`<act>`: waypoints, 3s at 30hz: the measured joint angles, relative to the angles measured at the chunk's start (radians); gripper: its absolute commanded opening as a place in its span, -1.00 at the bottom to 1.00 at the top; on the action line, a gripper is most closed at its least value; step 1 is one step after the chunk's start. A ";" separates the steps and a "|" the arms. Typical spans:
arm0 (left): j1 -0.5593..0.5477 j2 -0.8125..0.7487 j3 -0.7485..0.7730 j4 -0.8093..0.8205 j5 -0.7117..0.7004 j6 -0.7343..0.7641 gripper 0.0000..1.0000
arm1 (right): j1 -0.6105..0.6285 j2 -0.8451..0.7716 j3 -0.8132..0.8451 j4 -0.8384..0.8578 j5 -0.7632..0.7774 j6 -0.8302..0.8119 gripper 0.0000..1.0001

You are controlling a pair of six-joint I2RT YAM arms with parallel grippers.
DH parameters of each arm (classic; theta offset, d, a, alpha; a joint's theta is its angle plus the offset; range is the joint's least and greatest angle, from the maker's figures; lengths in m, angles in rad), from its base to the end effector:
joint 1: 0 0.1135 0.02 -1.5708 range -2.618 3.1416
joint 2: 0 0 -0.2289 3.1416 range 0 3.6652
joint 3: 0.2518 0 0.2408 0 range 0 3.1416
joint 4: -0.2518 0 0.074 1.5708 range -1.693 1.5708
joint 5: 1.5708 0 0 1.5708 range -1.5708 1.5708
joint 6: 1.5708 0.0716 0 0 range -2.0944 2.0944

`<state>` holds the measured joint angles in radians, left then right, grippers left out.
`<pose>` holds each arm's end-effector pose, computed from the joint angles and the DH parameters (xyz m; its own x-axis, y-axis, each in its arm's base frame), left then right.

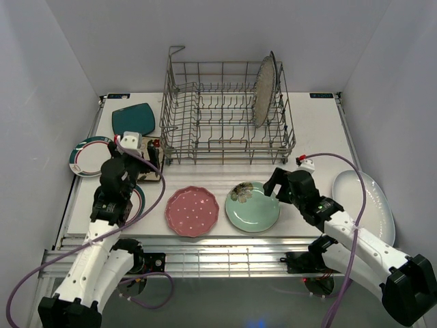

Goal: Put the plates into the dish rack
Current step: Pick up the plate from the corner of the board.

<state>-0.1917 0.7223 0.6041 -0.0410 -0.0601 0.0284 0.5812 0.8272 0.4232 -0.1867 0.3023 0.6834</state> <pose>0.2271 -0.0397 0.2738 -0.1518 0.0583 -0.9867 0.1363 0.9899 0.0376 0.1967 0.1037 0.1662 -0.5614 0.3524 -0.7487 0.0478 0.9171 0.3959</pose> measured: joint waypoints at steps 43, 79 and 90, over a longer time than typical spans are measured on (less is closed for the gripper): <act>0.000 -0.035 -0.072 0.052 0.090 0.148 0.96 | -0.001 -0.132 -0.307 0.226 -0.233 0.030 0.23; 0.000 -0.023 -0.070 0.018 0.106 0.147 0.96 | -0.003 -0.296 -0.356 0.120 -0.177 0.126 -0.84; 0.000 -0.023 -0.068 0.016 0.116 0.147 0.96 | -0.003 -0.365 -0.310 0.005 -0.158 0.109 -0.85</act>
<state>-0.1917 0.6994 0.5362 -0.0246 0.0555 0.1753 0.5785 0.4618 0.1135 -0.1814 0.1440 0.7925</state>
